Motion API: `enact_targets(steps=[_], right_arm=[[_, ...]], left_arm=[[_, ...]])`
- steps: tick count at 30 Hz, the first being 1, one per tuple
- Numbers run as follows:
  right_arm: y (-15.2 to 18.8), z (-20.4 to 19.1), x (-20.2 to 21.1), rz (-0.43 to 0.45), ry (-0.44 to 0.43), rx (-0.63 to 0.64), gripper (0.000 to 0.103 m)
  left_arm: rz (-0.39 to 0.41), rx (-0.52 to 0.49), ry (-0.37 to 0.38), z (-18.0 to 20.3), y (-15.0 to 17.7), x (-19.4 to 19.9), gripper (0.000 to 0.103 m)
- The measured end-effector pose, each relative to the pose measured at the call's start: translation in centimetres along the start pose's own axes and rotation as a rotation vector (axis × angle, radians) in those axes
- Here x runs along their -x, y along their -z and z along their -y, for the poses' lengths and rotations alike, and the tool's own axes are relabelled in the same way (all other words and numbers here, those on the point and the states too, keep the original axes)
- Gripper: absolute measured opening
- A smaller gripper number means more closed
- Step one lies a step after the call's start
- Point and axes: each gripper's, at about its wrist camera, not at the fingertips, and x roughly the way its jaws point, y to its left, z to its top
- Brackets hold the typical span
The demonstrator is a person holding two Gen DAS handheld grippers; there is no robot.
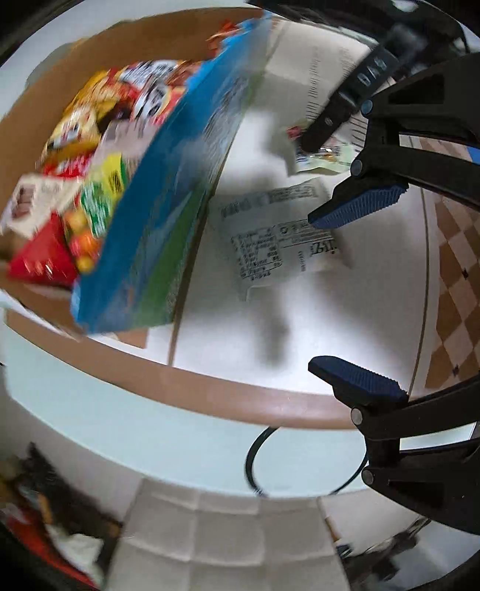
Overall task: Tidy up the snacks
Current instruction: 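Grasp the small clear candy packet with the right gripper while the left grasps the white bread pack, then carry both packs into the box and open both grippers to release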
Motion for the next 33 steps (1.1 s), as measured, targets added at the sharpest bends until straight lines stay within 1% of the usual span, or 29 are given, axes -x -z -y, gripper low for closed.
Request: enact_targets(steps=[2, 3, 4, 5, 7, 14, 16, 18, 23, 27, 29, 30, 33], right_arm=[[0.0, -0.2, -1.0, -0.013, -0.004, -0.007, 0.058], [0.1, -0.3, -1.3, -0.016, -0.004, -0.006, 0.057], [0.3, -0.4, -1.2, -0.001, 0.005, 0.004, 0.048], [0.4, -0.5, -1.2, 0.001, 0.007, 0.015, 0.043], [0.6, -0.4, -1.1, -0.006, 0.026, 0.025, 0.043], [1.1, 2.3, -0.2, -0.007, 0.08, 0.007, 0.043], [1.2, 2.8, -0.1, -0.007, 0.088, 0.002, 0.043], [1.4, 3.3, -0.1, -0.008, 0.086, -0.004, 0.043], [2.1, 4.5, 0.2, -0.011, 0.081, -0.016, 0.043], [2.5, 4.9, 0.3, -0.015, 0.082, -0.013, 0.043], [2.4, 5.2, 0.5, -0.022, 0.083, -0.009, 0.043], [2.8, 6.0, 0.8, -0.024, 0.084, -0.006, 0.043], [3.5, 6.1, 0.5, -0.041, 0.087, 0.003, 0.043]], left_arm=[[-0.018, 0.031, 0.024, -0.1, -0.4, -0.6, 0.069], [-0.027, 0.041, 0.035, 0.0, -0.6, -0.8, 0.069], [-0.034, 0.046, 0.045, 0.1, -0.7, -1.0, 0.069], [-0.039, 0.049, 0.053, 0.4, -0.8, -1.1, 0.069], [-0.048, 0.048, 0.062, 1.2, -0.9, -1.3, 0.069], [-0.105, 0.077, 0.078, 3.5, -1.7, -3.9, 0.069], [-0.106, 0.081, 0.065, 4.1, -1.8, -4.4, 0.069], [-0.079, 0.082, 0.039, 4.7, -1.8, -4.5, 0.069], [-0.042, 0.03, -0.024, 6.0, -1.7, -4.8, 0.07], [-0.005, -0.032, -0.053, 7.2, -0.9, -4.9, 0.069], [0.001, -0.061, -0.064, 7.3, 0.0, -5.0, 0.069], [0.004, -0.079, -0.07, 7.5, 0.6, -5.1, 0.069], [-0.008, -0.111, -0.081, 7.7, 1.9, -5.4, 0.069]])
